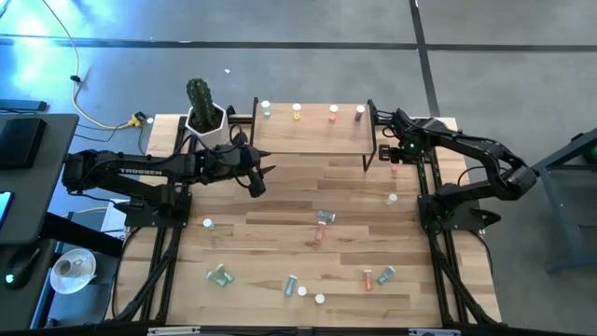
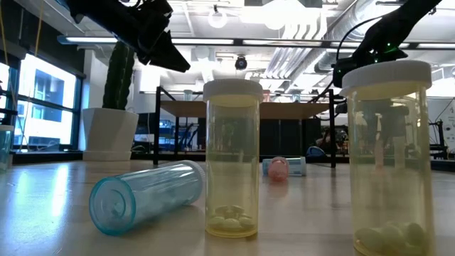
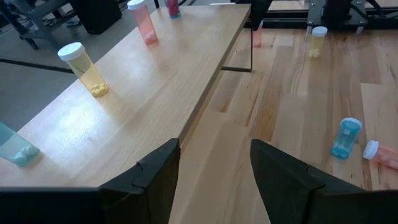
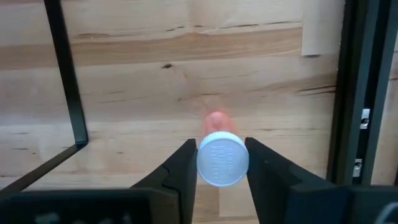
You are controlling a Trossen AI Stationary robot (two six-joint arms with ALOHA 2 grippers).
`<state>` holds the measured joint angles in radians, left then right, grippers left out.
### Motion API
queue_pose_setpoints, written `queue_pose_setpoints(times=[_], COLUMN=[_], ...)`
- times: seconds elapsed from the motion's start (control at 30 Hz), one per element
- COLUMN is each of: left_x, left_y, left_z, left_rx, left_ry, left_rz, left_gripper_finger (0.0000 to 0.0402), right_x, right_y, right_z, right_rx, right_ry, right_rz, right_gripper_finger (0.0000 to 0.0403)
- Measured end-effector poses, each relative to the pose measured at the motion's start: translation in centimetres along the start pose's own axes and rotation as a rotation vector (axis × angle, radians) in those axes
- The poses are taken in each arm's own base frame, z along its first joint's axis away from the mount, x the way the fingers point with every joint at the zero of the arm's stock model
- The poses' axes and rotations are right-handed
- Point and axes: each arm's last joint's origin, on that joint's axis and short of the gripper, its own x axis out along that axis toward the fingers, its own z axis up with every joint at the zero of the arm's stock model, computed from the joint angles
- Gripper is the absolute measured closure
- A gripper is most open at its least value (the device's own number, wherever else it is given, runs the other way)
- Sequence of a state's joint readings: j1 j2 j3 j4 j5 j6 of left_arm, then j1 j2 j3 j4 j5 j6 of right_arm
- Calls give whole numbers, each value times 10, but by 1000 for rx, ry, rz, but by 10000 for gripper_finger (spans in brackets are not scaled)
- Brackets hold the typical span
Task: Pick and place medicine bottles onto shelf by color
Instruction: Put the orange pill bottle on the shelf aligned with the other orange pill bottle
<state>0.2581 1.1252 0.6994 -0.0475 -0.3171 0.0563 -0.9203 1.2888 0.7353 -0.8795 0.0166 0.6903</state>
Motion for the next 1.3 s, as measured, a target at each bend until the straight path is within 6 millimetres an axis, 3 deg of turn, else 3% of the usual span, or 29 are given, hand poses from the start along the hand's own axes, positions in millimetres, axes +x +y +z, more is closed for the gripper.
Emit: queue_pose_setpoints(times=[0.13,0.27,0.5,0.9,1.1,1.3], left_x=[0,0,0,0,0,0], left_y=[0,0,0,0,0,0], left_z=[0,0,0,0,0,0], left_rx=[0,0,0,0,0,0], left_ry=[0,0,0,0,0,0], left_rz=[0,0,0,0,0,0], left_gripper_finger=[216,216,216,216,216,216], right_x=[-4,-21,-79,-180,-218,-243], right_y=[1,6,15,30,39,63], right_z=[2,7,25,47,47,52], right_rx=[-18,-42,-78,-138,-177,-251], right_ry=[-3,-6,-109,-416,-544,-606], right_rz=[1,3,-44,119,217,284], right_gripper_finger=[298,298,298,298,298,298])
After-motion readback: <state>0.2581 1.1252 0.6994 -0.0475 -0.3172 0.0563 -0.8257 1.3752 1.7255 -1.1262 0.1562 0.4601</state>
